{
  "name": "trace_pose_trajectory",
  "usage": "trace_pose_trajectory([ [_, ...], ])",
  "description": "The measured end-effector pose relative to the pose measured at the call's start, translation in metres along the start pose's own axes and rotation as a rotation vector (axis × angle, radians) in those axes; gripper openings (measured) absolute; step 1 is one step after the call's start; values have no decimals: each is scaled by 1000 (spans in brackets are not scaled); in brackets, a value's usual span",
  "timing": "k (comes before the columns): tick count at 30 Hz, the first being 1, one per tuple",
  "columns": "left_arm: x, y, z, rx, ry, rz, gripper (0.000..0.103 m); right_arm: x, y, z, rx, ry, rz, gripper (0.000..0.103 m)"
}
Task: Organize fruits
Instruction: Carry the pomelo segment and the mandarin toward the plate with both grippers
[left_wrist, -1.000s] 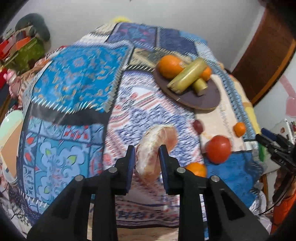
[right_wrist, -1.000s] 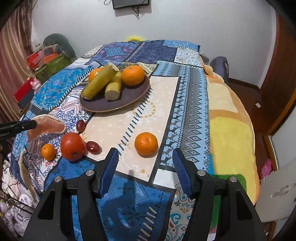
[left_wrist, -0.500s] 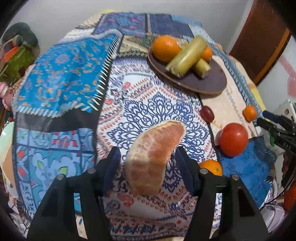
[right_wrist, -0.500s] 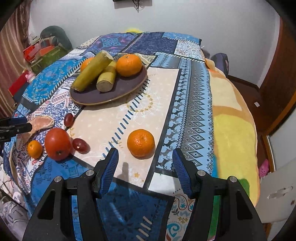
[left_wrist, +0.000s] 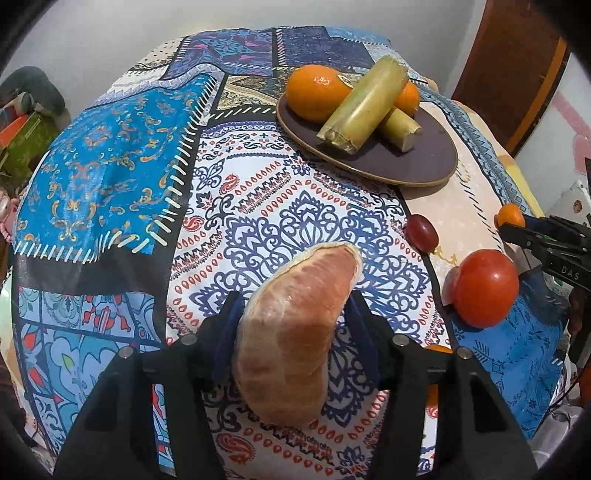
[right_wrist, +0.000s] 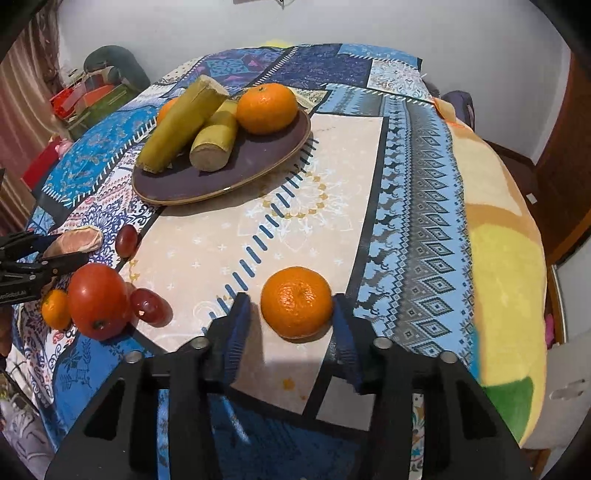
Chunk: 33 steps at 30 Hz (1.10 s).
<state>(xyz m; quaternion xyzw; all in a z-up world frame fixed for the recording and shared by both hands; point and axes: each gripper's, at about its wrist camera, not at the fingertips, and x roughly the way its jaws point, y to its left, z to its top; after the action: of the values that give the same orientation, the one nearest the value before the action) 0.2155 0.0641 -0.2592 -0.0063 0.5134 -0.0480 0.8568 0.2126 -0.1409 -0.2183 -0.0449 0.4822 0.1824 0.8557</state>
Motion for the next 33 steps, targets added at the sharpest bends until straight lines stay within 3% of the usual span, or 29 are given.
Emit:
trace_pose_trajectory([
  [10,-9,12,1,-62,-5,-38,48,-8,-5,0,28,-20,26,35],
  [17,-36,3,6,-65,-79,-37,48,-27,-1,9,12,-71,22,35],
  [25,-62,-14,37,-50,-179,-56,48,-39,4,26,-9,-123,24,35],
  [33,-59,-35,75,-31,-227,-79,48,-39,10,49,-45,-163,21,35],
])
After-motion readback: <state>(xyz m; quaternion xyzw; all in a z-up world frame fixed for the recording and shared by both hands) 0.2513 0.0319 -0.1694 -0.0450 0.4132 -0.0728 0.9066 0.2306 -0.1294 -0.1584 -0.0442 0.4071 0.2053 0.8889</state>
